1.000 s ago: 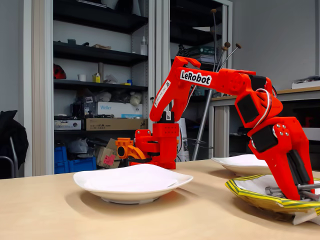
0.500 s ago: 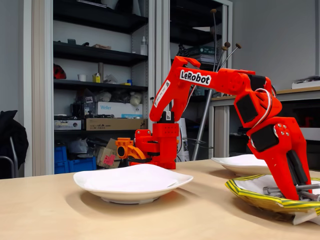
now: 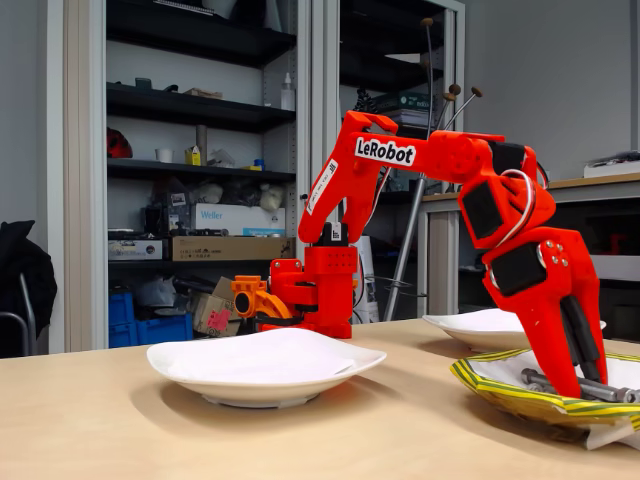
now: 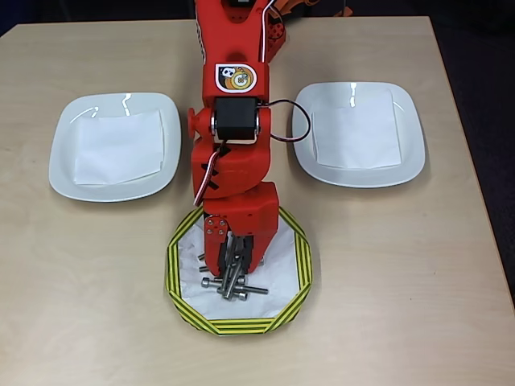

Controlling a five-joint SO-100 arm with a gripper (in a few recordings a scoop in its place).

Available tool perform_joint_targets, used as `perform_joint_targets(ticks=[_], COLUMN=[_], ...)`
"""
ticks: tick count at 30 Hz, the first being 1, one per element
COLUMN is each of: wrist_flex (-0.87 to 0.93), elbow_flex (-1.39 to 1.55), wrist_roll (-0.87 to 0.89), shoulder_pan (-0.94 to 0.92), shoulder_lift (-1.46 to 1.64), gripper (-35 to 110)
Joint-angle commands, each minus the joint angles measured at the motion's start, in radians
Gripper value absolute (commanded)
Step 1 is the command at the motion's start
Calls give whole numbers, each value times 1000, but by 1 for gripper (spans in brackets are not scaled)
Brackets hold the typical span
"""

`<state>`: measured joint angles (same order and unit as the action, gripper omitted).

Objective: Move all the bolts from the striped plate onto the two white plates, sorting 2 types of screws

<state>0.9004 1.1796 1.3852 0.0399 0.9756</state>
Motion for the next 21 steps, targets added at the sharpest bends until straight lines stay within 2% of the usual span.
perform_joint_targets(ticks=[1, 9, 21], wrist_flex=[23, 35, 38], elbow_flex=[-38, -54, -54], wrist_roll=[8, 35, 31], shoulder_pan=[9, 14, 12], shoulder_lift=[77, 71, 74], gripper=[12, 0, 0])
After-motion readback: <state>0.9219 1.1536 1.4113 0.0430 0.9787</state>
